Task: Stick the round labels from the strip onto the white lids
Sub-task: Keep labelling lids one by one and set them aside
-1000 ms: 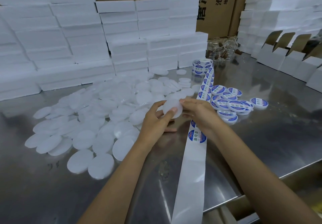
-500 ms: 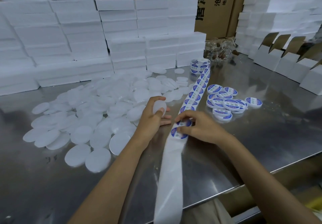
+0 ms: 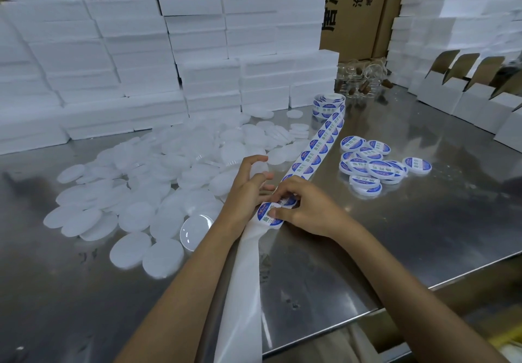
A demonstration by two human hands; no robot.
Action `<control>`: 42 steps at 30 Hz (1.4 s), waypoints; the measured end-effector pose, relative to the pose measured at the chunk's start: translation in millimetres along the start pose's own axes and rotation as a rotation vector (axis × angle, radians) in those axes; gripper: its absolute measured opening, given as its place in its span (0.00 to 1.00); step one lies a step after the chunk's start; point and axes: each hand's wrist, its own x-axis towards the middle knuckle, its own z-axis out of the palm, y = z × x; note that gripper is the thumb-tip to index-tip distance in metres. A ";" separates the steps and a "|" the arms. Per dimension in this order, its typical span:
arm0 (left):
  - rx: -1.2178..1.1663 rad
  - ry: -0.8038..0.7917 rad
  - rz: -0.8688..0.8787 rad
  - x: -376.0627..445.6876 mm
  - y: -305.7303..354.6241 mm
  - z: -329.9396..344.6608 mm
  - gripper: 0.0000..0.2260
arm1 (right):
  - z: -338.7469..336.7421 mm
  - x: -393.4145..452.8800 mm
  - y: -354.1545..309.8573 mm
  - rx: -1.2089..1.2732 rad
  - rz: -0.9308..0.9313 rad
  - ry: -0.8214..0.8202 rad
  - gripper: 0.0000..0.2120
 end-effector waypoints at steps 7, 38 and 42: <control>-0.010 -0.004 -0.004 1.2 -0.4 -1.4 0.14 | 5.2 0.5 -2.2 0.008 0.020 0.070 0.06; -0.797 -0.051 -0.218 -3.4 16.2 -8.2 0.12 | 10.5 22.9 -35.1 0.563 0.084 0.284 0.09; -0.775 -0.045 -0.218 -5.1 17.6 -3.5 0.14 | 10.9 21.6 -34.6 0.538 0.072 0.297 0.09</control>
